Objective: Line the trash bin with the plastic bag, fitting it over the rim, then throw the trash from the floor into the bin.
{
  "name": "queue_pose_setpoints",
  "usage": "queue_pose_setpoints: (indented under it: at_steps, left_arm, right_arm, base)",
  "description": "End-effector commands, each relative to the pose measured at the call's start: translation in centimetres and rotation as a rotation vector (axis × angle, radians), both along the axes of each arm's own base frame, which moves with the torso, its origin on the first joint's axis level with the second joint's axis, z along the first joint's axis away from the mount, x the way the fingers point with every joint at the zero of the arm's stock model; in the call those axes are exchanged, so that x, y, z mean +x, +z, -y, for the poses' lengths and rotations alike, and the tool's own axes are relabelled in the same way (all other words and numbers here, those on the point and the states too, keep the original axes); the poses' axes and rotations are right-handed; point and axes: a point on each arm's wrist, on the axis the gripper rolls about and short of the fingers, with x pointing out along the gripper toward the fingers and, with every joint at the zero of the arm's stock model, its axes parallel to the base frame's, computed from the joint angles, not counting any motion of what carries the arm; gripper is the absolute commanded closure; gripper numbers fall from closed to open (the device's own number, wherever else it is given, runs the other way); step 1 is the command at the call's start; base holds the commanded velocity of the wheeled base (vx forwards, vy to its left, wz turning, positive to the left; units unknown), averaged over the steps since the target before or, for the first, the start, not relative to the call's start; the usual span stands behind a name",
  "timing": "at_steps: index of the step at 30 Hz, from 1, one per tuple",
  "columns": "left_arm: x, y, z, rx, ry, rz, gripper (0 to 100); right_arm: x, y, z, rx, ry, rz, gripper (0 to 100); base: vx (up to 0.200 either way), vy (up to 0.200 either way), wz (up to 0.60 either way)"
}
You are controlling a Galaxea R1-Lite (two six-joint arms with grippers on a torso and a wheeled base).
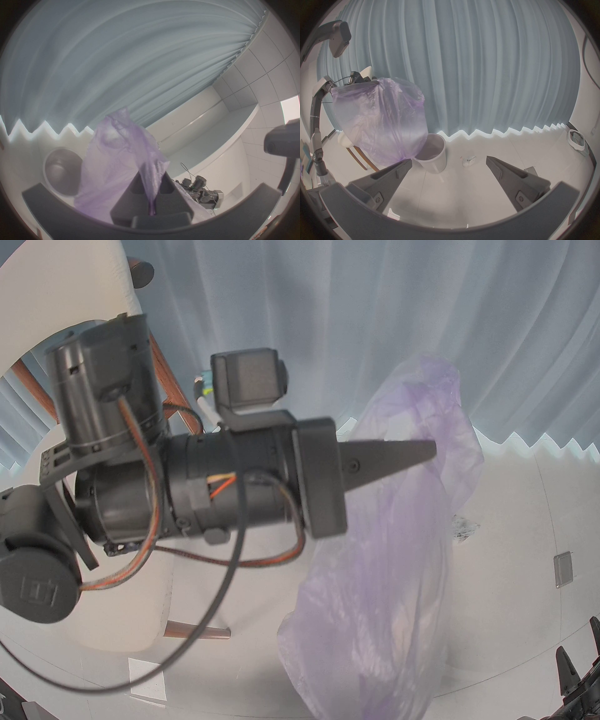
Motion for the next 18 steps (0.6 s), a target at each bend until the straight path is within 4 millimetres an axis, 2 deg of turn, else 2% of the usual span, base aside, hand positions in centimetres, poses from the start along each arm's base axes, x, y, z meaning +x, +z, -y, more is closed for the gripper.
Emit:
queue_pose_setpoints:
  at_steps: [1, 7, 18]
  left_arm:
    - [3.9, -0.46, 0.49, -0.003, 0.074, 0.002, 100]
    - [4.53, -0.12, 0.31, -0.002, 0.088, 0.002, 100]
    - [3.55, -0.21, 0.79, 0.027, 0.059, -0.029, 100]
  right_arm:
    - [0.0, -0.52, 0.0, 0.0, 0.0, 0.0, 0]
    - [0.0, -0.52, 0.0, 0.0, 0.0, 0.0, 0]
    - [0.0, -0.52, 0.0, 0.0, 0.002, 0.0, 0]
  base:
    - [0.0, 0.0, 0.0]
    - [0.0, 0.0, 0.0]
    - [0.2, 0.0, 0.0]
